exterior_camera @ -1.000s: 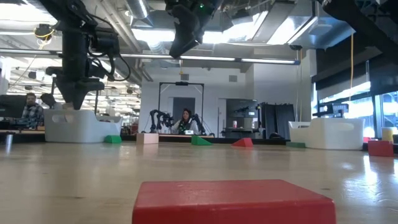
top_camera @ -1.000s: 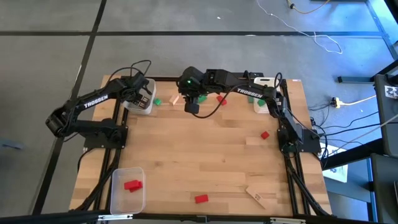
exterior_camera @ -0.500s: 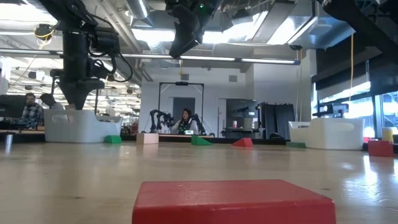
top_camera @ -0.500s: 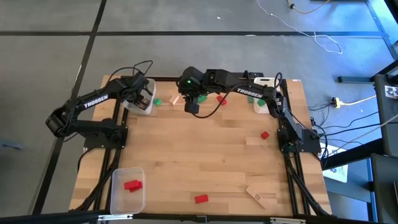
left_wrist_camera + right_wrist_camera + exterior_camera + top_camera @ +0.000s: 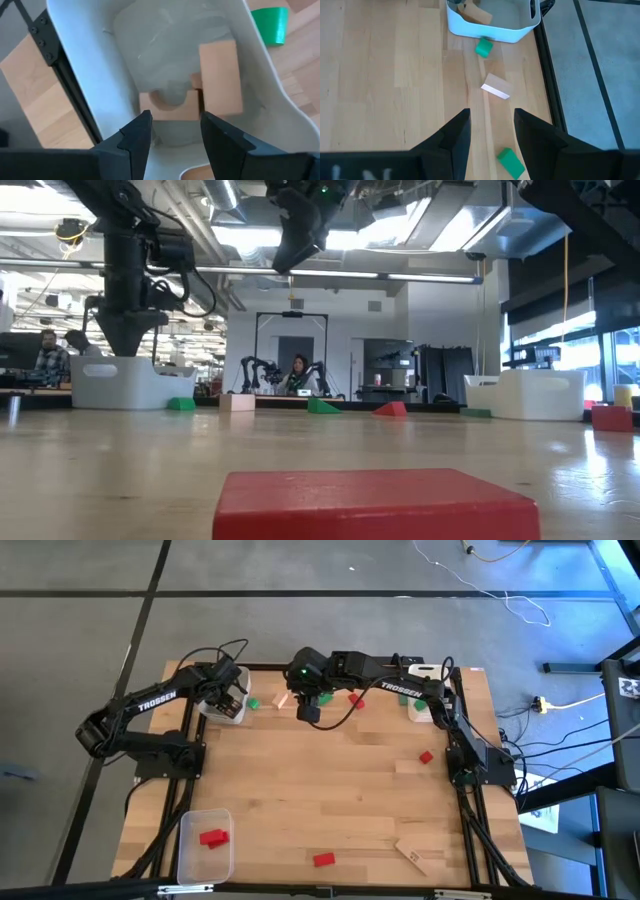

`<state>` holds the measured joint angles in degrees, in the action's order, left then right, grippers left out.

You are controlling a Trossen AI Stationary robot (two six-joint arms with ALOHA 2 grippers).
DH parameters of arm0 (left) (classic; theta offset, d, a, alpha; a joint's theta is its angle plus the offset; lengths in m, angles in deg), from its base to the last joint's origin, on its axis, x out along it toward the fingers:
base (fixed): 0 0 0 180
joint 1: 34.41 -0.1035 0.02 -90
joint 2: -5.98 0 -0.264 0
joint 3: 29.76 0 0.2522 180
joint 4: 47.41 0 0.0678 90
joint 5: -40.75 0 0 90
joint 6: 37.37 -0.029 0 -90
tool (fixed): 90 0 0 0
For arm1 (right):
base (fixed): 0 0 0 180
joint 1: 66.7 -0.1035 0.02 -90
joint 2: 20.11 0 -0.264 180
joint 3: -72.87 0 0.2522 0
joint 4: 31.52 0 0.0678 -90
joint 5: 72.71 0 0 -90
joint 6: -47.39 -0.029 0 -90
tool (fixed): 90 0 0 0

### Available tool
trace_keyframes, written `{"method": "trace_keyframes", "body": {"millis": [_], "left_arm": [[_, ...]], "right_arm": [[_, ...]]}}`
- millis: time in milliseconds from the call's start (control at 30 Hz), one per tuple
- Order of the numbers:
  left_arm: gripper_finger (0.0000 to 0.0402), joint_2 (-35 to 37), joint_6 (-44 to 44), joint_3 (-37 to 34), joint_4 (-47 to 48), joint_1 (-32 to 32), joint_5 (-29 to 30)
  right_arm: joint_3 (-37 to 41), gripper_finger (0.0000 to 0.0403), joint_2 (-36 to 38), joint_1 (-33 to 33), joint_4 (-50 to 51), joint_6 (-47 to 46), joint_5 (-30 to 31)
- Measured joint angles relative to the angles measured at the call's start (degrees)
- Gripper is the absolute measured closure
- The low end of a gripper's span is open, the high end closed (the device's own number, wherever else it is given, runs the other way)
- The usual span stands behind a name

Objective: Sort & place blocks by color
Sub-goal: Put the green block into the white bin

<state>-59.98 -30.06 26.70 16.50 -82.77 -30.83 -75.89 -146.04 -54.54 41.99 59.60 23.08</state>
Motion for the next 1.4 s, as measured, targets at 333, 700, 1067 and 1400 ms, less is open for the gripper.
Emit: {"method": "trace_keyframes", "body": {"millis": [333,700,1067,1400], "left_arm": [[0.0239,1.7,-9.3,5.8,0.9,0.0,-12.0],[0.0239,6.7,-9.3,11.9,6.4,0.2,-21.8],[0.0239,10.4,-7.4,11.9,8.0,0.2,-21.3],[0.0239,10.4,-7.4,11.9,7.9,0.2,-20.6]], "right_arm": [[1.2,0.025,0.0,0.0,1.7,8.3,-2.9],[7.2,0.025,-1.3,0.0,-7.6,19.8,2.6],[8.1,0.025,-1.2,0.5,-5.2,16.5,7.8],[8.1,0.025,-1.4,0.7,-3.3,14.0,8.7]]}}
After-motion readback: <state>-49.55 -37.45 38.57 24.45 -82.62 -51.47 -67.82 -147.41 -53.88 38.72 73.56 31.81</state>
